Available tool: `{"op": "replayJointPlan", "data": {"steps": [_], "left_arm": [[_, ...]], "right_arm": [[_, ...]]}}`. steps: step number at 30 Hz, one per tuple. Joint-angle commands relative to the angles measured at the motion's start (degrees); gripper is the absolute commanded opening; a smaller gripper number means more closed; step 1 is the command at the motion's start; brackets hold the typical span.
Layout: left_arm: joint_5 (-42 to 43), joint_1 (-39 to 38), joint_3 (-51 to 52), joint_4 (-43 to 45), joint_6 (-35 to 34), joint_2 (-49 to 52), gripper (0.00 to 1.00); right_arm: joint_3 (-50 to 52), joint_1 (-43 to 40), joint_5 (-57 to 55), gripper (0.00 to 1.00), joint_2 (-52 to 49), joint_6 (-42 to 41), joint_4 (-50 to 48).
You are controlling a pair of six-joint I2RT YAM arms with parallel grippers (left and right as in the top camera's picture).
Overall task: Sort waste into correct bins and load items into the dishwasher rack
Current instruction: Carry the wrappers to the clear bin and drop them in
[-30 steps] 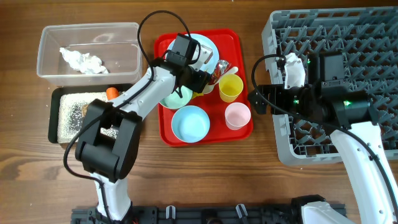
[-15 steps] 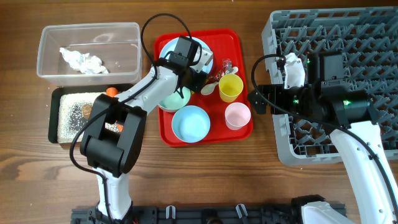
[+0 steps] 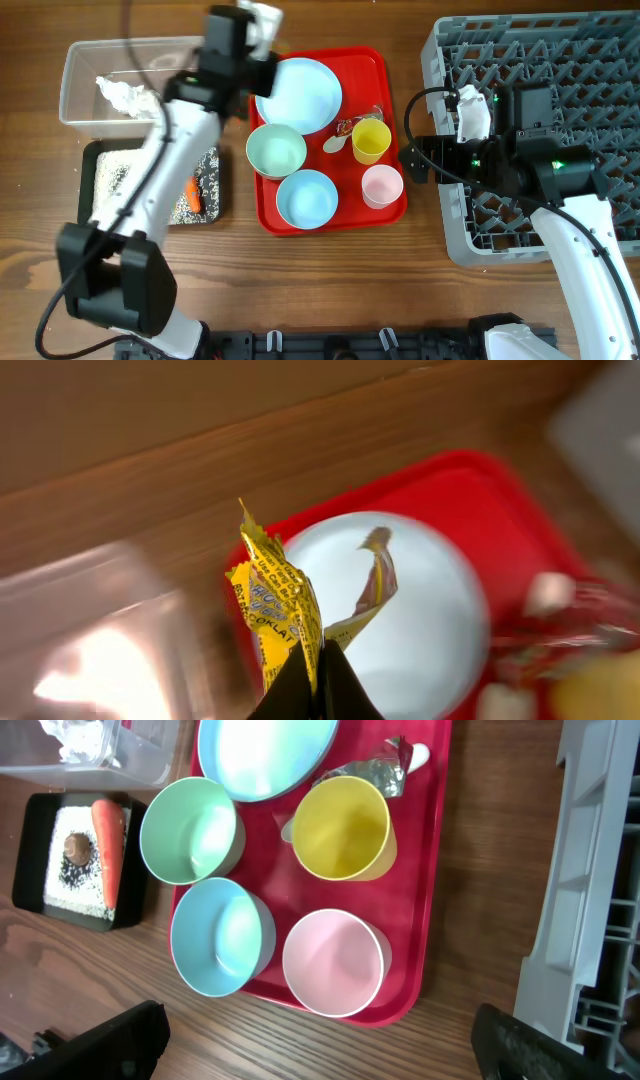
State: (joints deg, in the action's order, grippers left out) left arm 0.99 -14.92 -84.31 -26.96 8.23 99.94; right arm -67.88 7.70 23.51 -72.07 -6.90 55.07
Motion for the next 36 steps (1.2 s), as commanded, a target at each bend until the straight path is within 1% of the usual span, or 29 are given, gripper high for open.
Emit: {"op": "replayJointPlan", "data": {"steps": [1, 4, 5, 6, 7, 8, 9, 10, 12, 15, 17, 19, 21, 23, 26, 27, 33, 36], "left_arm": [[-6.45, 10.73, -0.44, -2.05, -0.96, 1.09, 0.04], [-4.63, 17.59, -0.44, -2.40, -1.68, 3.48, 0.04], [-2.23, 19.50, -0.44, -2.38, -1.66, 4.57, 0.04], [1.27, 21.33, -0.44, -2.38, -1.64, 6.03, 0.06], [3.76, 22.32, -0.44, -2.38, -1.64, 7.04, 0.21], [5.57, 22.91, -0.44, -2.32, -1.64, 7.82, 0.47], [7.98, 23.43, -0.44, -2.10, -1.64, 8.70, 0.85], [9.16, 23.45, -0.44, -1.95, -1.64, 8.94, 1.00], [11.34, 22.67, -0.46, -1.09, -1.57, 8.41, 1.00], [14.69, 19.34, -0.46, -0.92, -0.96, 6.64, 1.00], [15.15, 15.80, -0.46, -1.64, -0.35, 5.92, 1.00], [15.52, 9.66, -0.44, -3.85, 3.63, 6.08, 1.00], [15.52, 4.70, -0.44, -4.42, 3.50, 6.73, 1.00], [15.50, 0.68, -0.44, -3.67, 2.12, 7.74, 1.00], [15.50, -4.20, -0.44, -0.44, -4.79, 10.27, 1.00], [15.50, -5.07, -0.44, 0.46, -5.92, 11.08, 1.00], [15.52, -10.86, -0.44, 6.75, -5.49, 17.49, 1.00], [15.54, -11.65, -0.44, 9.22, -5.49, 19.39, 1.00]], "right_arm": [[0.24, 0.15, -0.66, 1.00, -0.72, -0.66, -0.20], [0.24, 0.13, -0.66, 1.00, -0.74, -0.66, -0.35], [0.24, 0.15, -0.66, 1.00, -0.74, -0.61, -0.44], [0.24, 0.13, -0.68, 1.00, -0.74, -0.63, -0.46], [0.24, 0.15, -0.85, 1.00, -0.74, -0.63, -0.42], [0.24, 0.15, -0.83, 1.00, -0.74, -0.66, -0.35], [0.24, 0.13, -0.83, 1.00, -0.74, -0.72, -0.33], [0.24, 0.15, -0.83, 1.00, -0.74, -0.70, -0.35], [0.24, 0.15, -0.83, 1.00, -0.74, -0.68, -0.35], [0.24, 0.13, -0.81, 1.00, -0.74, -0.76, -0.37], [0.24, 0.15, -0.83, 1.00, -0.74, -0.76, -0.61], [0.24, 0.13, -0.83, 1.00, -0.74, -0.79, -0.59], [0.24, 0.15, -0.81, 1.00, -0.74, -0.76, -0.57], [0.24, 0.15, -0.81, 1.00, -0.74, -1.27, -0.59], [0.24, 0.15, -0.85, 1.00, -0.74, -1.99, -0.61], [0.24, 0.15, -0.81, 1.00, -0.74, -2.14, -0.55], [0.24, 0.13, -0.83, 1.00, -0.74, -2.14, -0.33], [0.24, 0.15, -0.83, 1.00, -0.74, -2.12, -0.09]]}}
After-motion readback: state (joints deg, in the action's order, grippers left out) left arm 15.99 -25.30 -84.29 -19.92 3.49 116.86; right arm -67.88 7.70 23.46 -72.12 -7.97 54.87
